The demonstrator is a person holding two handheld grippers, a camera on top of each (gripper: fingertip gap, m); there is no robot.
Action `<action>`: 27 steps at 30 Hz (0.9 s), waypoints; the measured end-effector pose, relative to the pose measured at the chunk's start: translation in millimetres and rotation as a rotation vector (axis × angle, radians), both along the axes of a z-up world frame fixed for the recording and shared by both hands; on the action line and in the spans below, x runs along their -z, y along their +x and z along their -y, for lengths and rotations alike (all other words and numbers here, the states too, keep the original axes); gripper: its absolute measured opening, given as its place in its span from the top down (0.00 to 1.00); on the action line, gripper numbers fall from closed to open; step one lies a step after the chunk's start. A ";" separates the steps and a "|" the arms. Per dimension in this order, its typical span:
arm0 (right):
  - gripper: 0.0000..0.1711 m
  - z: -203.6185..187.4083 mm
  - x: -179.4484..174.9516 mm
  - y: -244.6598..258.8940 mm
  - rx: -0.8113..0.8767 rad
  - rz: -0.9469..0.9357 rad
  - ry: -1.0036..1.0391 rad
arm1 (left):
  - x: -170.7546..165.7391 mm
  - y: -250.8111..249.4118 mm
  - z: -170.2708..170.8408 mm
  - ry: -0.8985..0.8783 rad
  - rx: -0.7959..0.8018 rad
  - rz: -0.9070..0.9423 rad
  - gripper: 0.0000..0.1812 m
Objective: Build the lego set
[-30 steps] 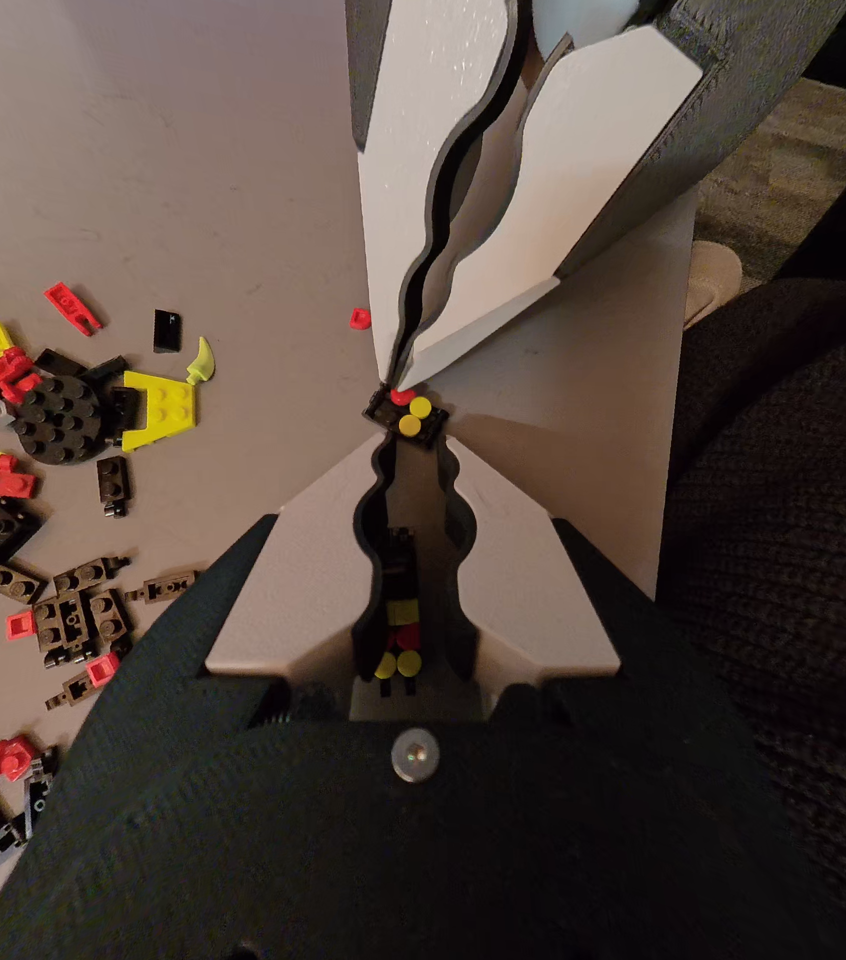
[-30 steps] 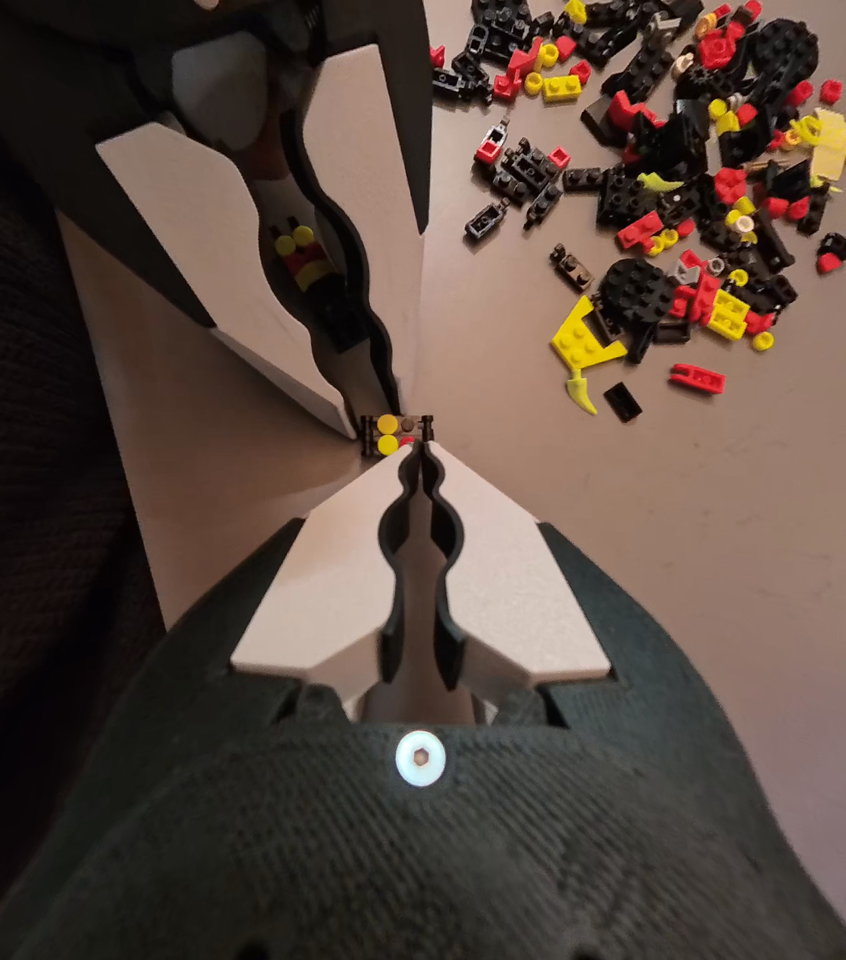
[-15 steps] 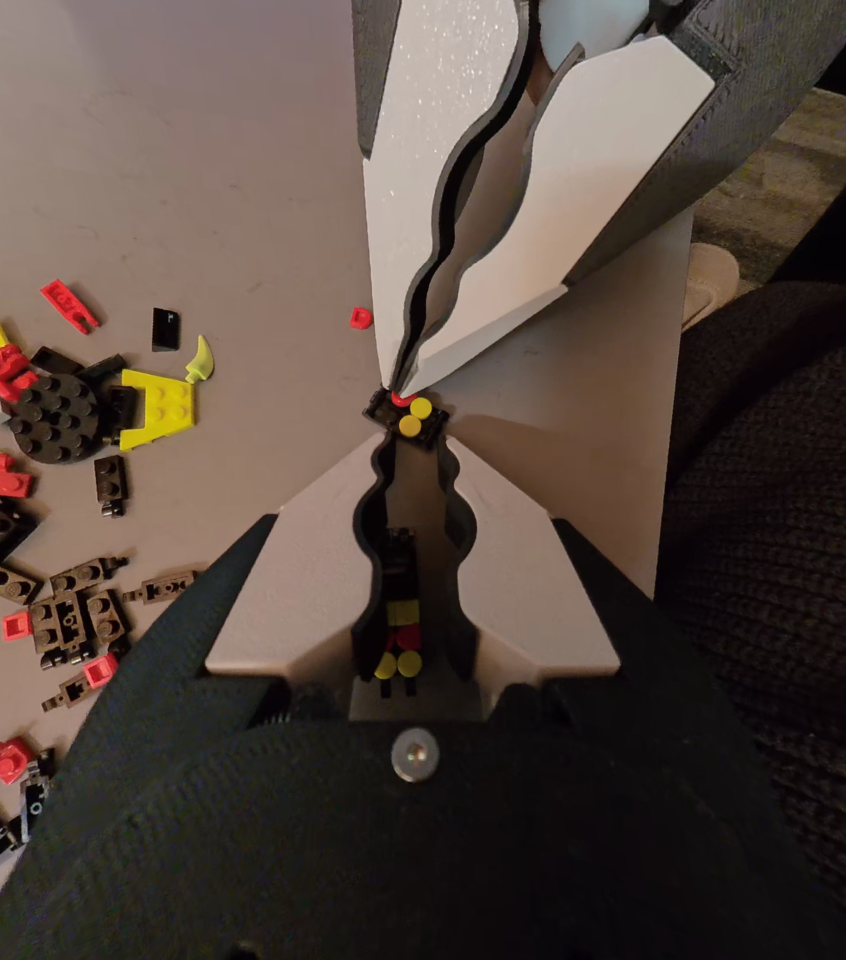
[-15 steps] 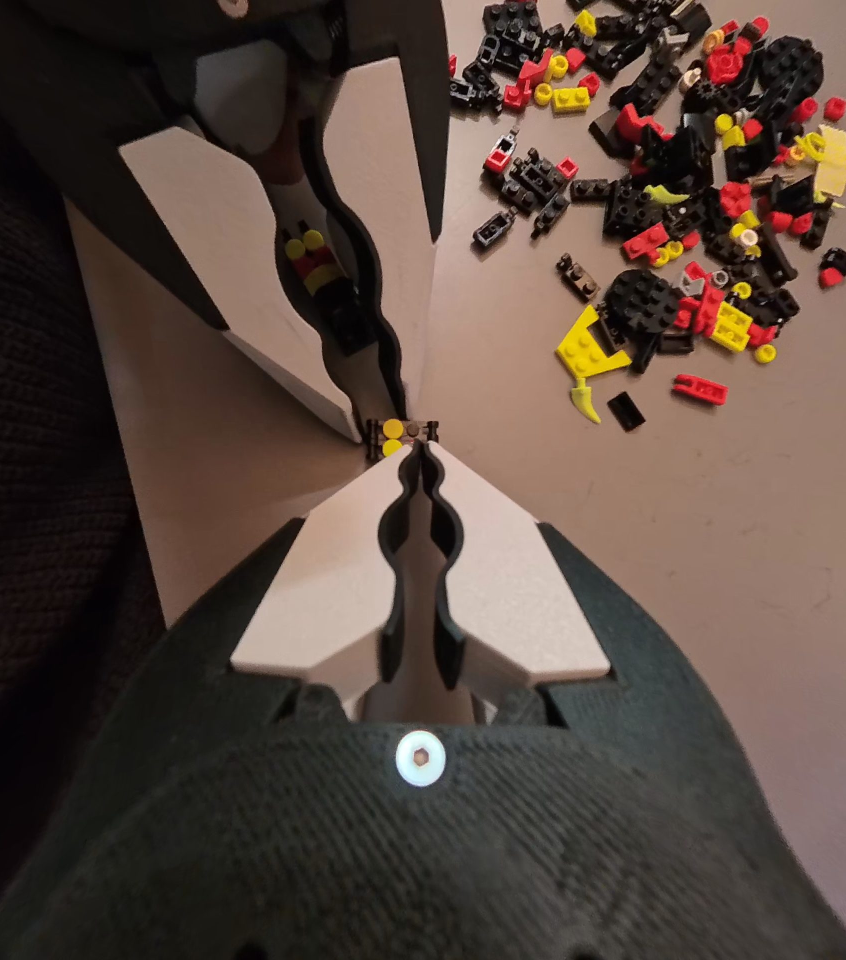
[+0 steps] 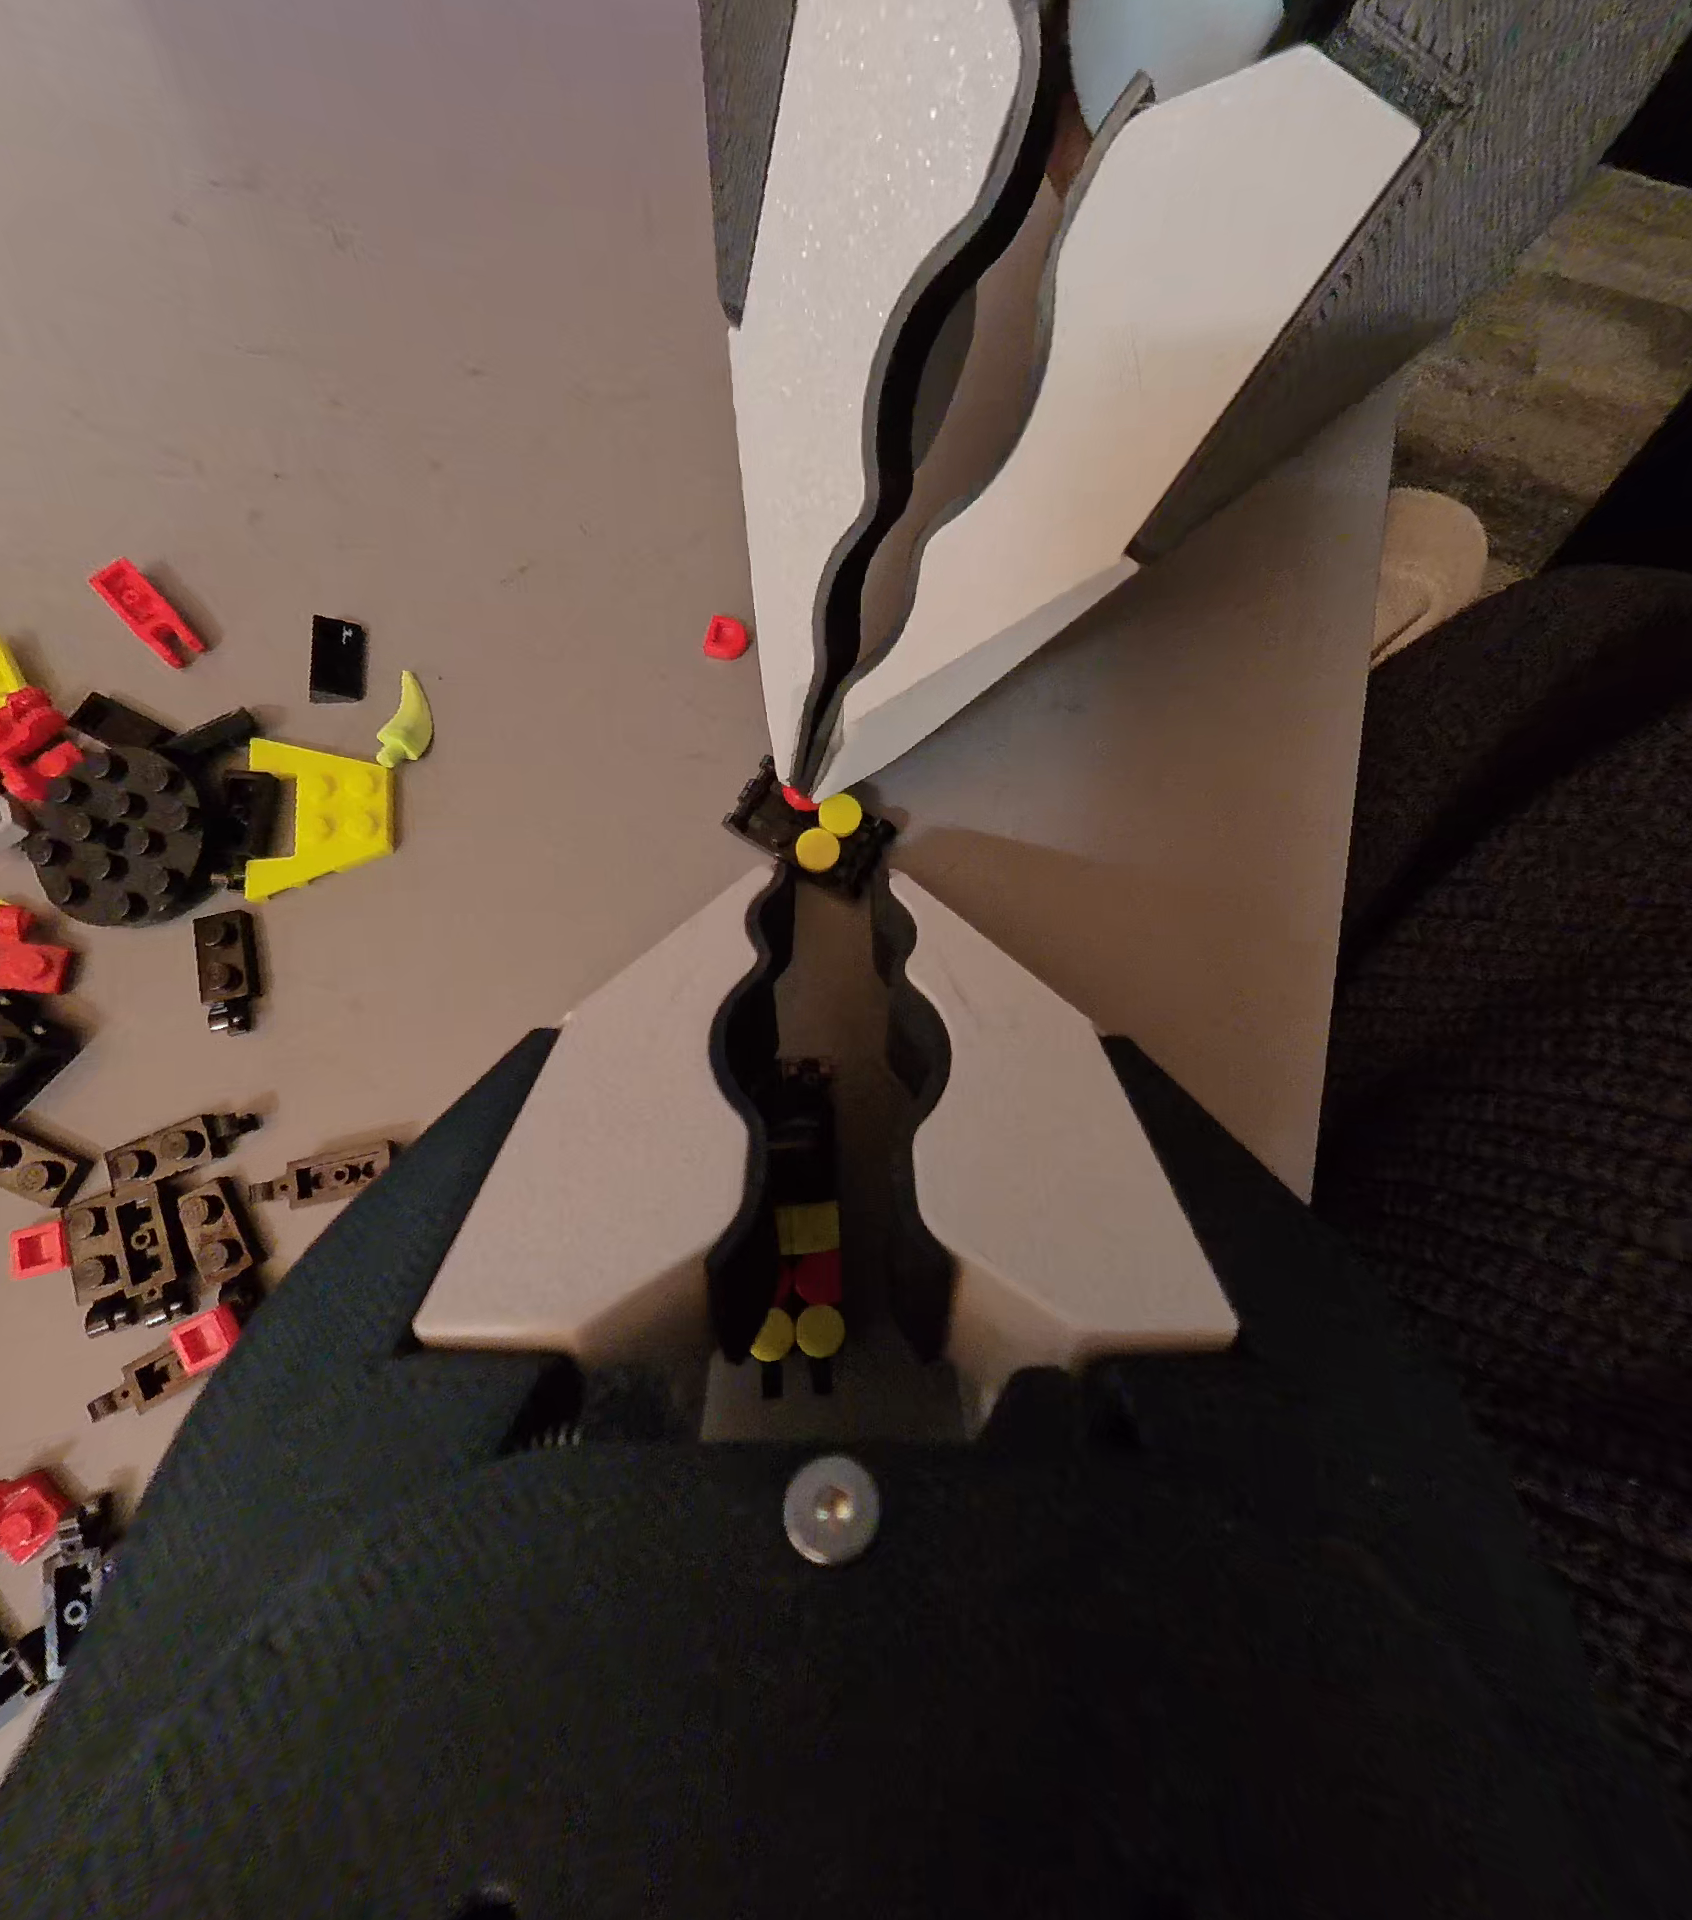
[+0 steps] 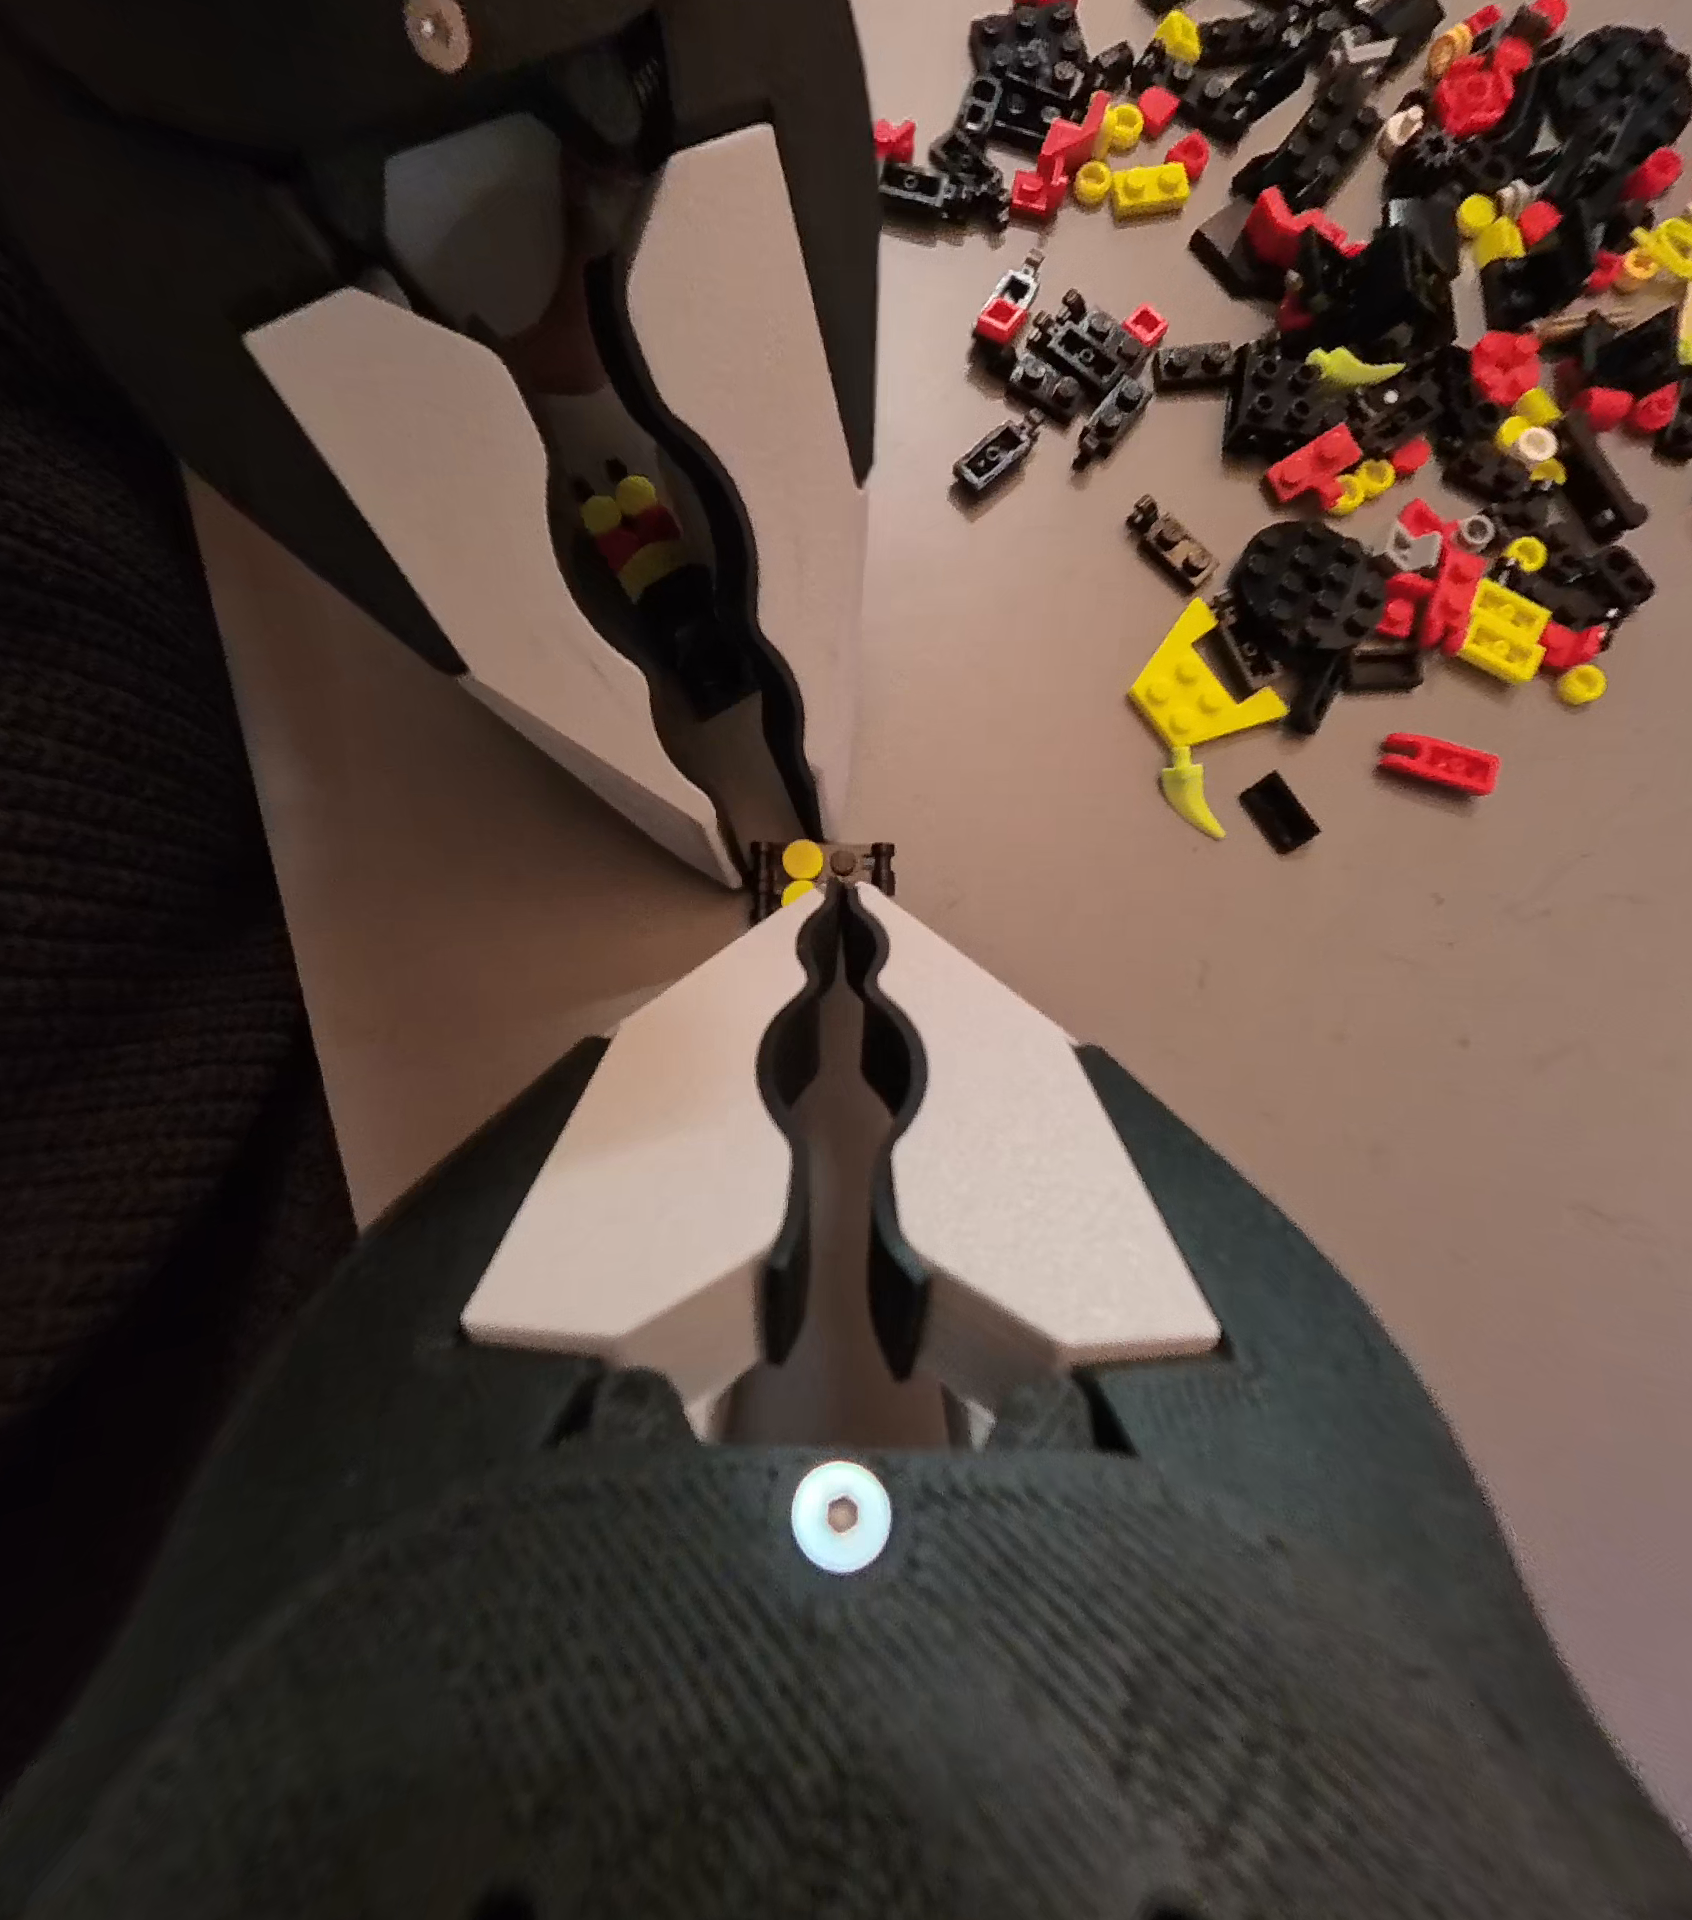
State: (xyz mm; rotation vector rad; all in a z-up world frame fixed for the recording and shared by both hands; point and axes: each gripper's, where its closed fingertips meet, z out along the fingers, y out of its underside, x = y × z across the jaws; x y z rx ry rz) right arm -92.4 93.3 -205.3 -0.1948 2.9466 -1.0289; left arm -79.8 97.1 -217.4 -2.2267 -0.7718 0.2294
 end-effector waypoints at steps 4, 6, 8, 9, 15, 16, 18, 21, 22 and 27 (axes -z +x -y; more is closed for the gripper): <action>1.00 2.0 -0.2 1.6 0.016 0.063 0.009 | 0.3 0.3 0.1 -0.008 -0.001 0.002 0.93; 1.00 2.6 0.8 1.4 0.017 0.068 0.021 | 0.6 0.4 -0.1 -0.010 0.001 0.001 0.94; 1.00 2.8 3.0 -1.5 0.023 0.047 0.035 | 0.9 0.8 -0.9 -0.006 -0.001 0.005 0.97; 1.00 2.9 3.1 -1.7 0.016 0.034 0.035 | 0.9 0.6 -0.7 -0.008 -0.005 0.008 0.97; 1.00 4.9 0.8 -2.8 0.031 0.052 0.003 | 0.7 0.7 -0.3 -0.005 0.000 0.007 0.97; 1.00 5.8 -3.0 -3.9 0.037 0.056 -0.016 | 0.5 0.8 -0.2 -0.005 0.001 0.007 0.97; 1.00 7.5 -13.8 -7.3 0.055 0.058 -0.064 | 0.0 0.8 -0.3 -0.005 0.003 0.005 0.97; 1.00 3.6 -17.6 -12.6 0.074 0.025 -0.071 | -0.3 0.6 -0.4 -0.001 0.004 0.004 0.97; 1.00 1.2 -15.0 -13.1 0.076 0.015 -0.056 | -0.3 1.1 -0.5 -0.001 0.006 0.005 0.96; 1.00 -2.0 -6.4 -6.9 0.052 -0.028 -0.013 | -0.5 3.3 -2.1 -0.001 0.020 0.000 0.93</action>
